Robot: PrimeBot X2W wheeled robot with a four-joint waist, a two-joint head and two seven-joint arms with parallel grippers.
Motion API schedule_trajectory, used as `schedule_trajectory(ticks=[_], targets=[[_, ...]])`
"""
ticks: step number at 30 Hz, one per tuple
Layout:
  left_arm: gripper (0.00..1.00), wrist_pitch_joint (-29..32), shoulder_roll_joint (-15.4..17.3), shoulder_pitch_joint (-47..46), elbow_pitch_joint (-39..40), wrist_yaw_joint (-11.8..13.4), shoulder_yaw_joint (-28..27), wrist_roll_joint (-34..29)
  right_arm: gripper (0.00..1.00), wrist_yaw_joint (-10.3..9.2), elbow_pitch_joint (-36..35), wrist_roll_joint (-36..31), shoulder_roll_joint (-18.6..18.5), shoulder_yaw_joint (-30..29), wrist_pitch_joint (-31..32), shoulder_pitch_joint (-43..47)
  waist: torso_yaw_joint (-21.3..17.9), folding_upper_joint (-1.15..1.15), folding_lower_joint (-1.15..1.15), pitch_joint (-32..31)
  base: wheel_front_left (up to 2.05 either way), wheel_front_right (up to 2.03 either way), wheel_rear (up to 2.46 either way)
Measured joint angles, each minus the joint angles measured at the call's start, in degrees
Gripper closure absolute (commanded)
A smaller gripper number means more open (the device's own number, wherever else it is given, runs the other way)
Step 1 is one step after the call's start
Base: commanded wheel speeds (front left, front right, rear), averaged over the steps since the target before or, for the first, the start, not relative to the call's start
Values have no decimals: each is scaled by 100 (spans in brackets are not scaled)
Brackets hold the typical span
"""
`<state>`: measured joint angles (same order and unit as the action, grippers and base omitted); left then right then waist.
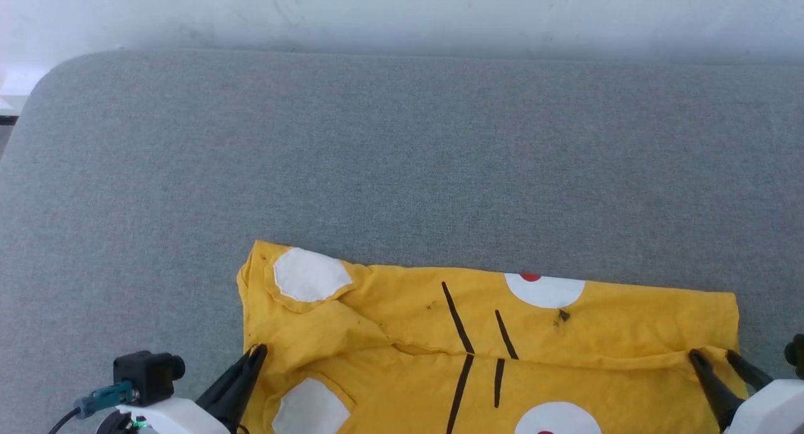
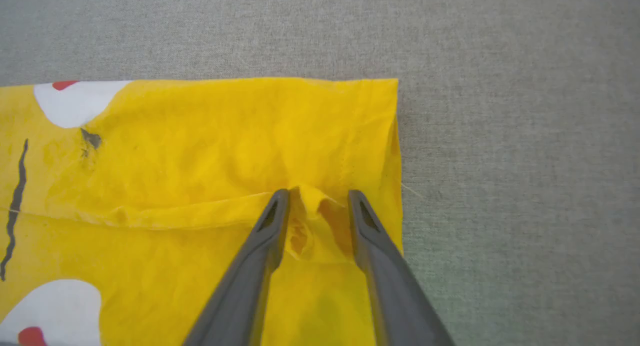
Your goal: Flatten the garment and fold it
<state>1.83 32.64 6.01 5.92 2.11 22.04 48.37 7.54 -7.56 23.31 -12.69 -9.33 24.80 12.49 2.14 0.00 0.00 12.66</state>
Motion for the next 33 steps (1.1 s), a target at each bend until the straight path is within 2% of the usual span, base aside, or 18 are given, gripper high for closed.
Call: schedule_trajectory(ticks=[1,5,8,13,19,24,29,30,32,33], targets=[[0,-1,-8,-13,-27,0,2,1,0,0,4,14,-23,-1,44,-13,-7,0,0,-13,0,0,0],[0,-263,-70,-14,38,77,-243,64,0,0,-155,246,-82,-188,169,-18,-24,0,0,-70,0,0,0],[0,-635,-94,16,285,236,-557,70,0,0,-413,465,-24,-442,249,-11,-30,0,0,-94,0,0,0],[0,-1430,-153,103,664,825,-1076,-494,0,0,-615,354,-9,-683,353,60,-31,0,0,-44,0,0,0],[0,-1650,-495,120,998,1423,-1525,-1603,0,0,-376,172,78,-648,383,86,24,0,1,75,0,0,0],[0,-1656,-853,247,1148,1451,-1747,-2269,0,0,-42,33,107,-582,331,78,90,0,1,137,0,0,0],[0,-1656,-1115,337,1123,1235,-1826,-2443,0,0,229,0,103,-567,327,62,156,0,0,157,0,0,0],[0,-1656,-1149,337,1111,1194,-1845,-2470,9,0,266,5,102,-565,334,48,166,0,0,161,0,0,0],[0,-1656,-1201,337,1083,1102,-1872,-2486,100,0,337,36,102,-566,341,13,181,0,0,171,0,0,0],[0,-1656,-1230,336,1063,1063,-1882,-2488,100,0,370,69,94,-558,349,0,188,0,0,175,0,0,0]])
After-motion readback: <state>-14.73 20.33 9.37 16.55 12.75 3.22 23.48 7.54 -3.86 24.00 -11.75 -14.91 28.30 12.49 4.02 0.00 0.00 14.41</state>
